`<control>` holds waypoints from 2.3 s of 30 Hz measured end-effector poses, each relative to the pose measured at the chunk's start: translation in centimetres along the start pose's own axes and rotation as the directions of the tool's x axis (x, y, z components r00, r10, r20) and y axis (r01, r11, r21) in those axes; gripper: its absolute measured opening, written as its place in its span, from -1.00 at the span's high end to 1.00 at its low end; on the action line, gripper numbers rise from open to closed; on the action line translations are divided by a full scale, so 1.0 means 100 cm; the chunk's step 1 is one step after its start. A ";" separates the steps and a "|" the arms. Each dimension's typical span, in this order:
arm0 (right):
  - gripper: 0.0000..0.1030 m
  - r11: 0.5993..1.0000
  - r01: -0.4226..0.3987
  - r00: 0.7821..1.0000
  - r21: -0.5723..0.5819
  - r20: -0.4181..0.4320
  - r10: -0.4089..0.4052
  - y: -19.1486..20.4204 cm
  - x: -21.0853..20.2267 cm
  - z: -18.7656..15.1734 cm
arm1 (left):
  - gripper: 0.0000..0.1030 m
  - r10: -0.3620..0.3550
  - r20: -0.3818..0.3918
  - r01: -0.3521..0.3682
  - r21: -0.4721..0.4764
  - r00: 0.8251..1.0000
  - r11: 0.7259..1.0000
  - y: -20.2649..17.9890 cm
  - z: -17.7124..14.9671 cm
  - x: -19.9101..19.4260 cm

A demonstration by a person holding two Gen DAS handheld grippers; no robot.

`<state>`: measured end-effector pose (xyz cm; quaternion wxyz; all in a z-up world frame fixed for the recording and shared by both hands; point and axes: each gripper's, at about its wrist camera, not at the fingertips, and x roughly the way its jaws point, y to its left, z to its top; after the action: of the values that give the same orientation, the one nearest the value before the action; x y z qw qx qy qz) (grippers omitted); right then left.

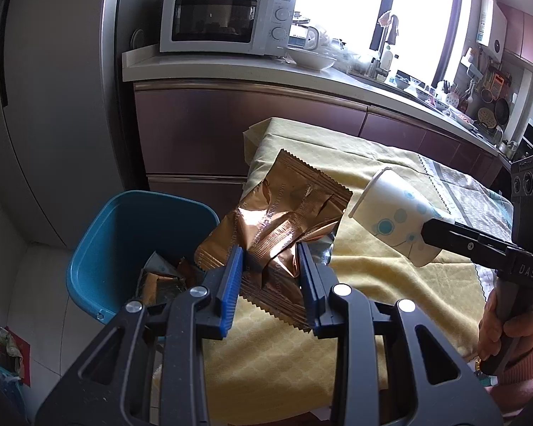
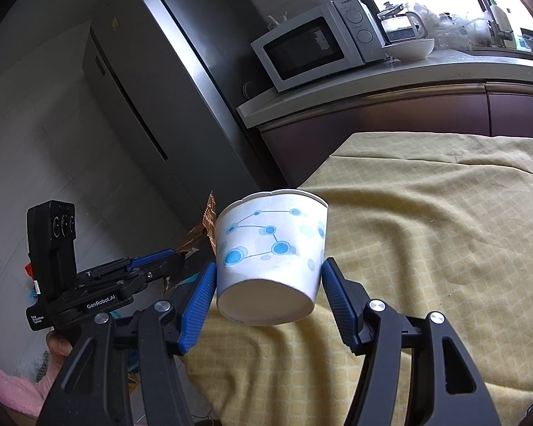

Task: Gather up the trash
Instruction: 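Carry the copper wrapper and paper cup to the teal bin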

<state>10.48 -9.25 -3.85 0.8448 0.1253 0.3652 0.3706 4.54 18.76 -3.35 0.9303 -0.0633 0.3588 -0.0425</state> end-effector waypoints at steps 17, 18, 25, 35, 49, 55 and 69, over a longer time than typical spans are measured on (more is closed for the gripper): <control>-0.15 0.999 -0.035 0.999 -0.027 -0.038 0.034 0.013 0.027 0.008 | 0.40 0.052 0.009 -0.051 -0.050 0.999 0.997 0.027 -0.002 -0.008; -0.15 0.999 -0.038 0.998 -0.030 -0.042 0.037 0.014 0.029 0.008 | 0.40 0.055 0.009 -0.054 -0.053 0.998 0.997 0.029 -0.003 -0.008; -0.15 0.997 -0.051 0.997 -0.055 -0.058 0.047 0.022 0.040 0.011 | 0.40 0.075 0.012 -0.074 -0.068 0.997 0.995 0.040 -0.004 -0.012; -0.15 0.993 -0.074 0.994 -0.089 -0.089 0.066 0.031 0.055 0.015 | 0.39 0.099 0.013 -0.098 -0.091 0.995 0.991 0.050 -0.006 -0.015; -0.15 0.988 -0.090 0.989 -0.125 -0.124 0.075 0.042 0.072 0.021 | 0.39 0.136 0.010 -0.133 -0.132 0.991 0.982 0.072 -0.006 -0.014; -0.15 0.985 -0.096 0.987 -0.144 -0.143 0.075 0.048 0.080 0.025 | 0.39 0.151 0.011 -0.147 -0.150 0.989 0.978 0.081 -0.006 -0.015; -0.15 0.977 -0.101 0.982 -0.190 -0.175 0.067 0.063 0.096 0.029 | 0.39 0.172 0.000 -0.169 -0.177 0.985 0.970 0.094 -0.009 -0.013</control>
<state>13.57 2.15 -3.84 0.8028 0.0243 0.3906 0.4499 3.30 28.17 -4.57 0.9239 -0.1147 0.3582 0.0700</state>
